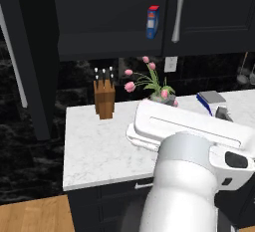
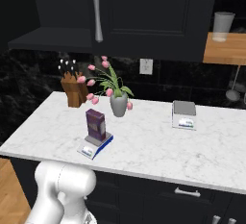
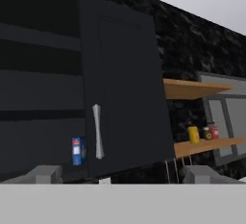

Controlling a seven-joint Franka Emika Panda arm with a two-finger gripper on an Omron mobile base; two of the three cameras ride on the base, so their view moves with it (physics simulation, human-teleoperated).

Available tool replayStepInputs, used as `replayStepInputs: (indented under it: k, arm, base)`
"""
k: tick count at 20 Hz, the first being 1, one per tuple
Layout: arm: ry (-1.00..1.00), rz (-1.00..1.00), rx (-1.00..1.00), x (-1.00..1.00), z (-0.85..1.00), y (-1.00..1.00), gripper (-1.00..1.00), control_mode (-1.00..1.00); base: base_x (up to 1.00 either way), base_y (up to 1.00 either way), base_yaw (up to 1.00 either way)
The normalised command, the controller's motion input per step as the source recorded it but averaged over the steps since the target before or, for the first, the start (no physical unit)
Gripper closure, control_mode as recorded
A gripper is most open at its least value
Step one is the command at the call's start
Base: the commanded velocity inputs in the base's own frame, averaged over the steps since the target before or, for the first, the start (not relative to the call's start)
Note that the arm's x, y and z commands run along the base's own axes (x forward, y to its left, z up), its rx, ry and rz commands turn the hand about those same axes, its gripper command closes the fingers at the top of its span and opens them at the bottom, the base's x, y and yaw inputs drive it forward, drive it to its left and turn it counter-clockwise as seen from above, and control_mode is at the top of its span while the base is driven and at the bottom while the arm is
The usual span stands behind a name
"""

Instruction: Pick the cereal and place it on the digital scale for weighing, and close the cabinet.

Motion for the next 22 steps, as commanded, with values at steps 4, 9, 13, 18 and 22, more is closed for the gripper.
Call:
replayStepInputs:
  k: [4,9,13,18,22]
  arm:
    - [-0.06,0.01,0.0,-0.33,-0.11,0.86,-1.0,-1.0]
    - [-0.01,0.0,0.0,-0.05,-0.23,1.0,-1.0,-1.0]
    - [-0.02,0.0,0.0,-0.06,0.0,0.99,-1.0,-1.0]
    - [-0.12,0.0,0.0,-0.31,0.03,0.87,-1.0,-1.0]
    - [-0.13,0.0,0.0,-0.23,0.0,0.79,-1.0,-1.0]
  base:
    - [0.0,0.0,0.0]
    - [0.0,0.0,0.0]
    - [0.0,0.0,0.0]
    - [0.0,0.0,0.0]
    - [0.0,0.0,0.0]
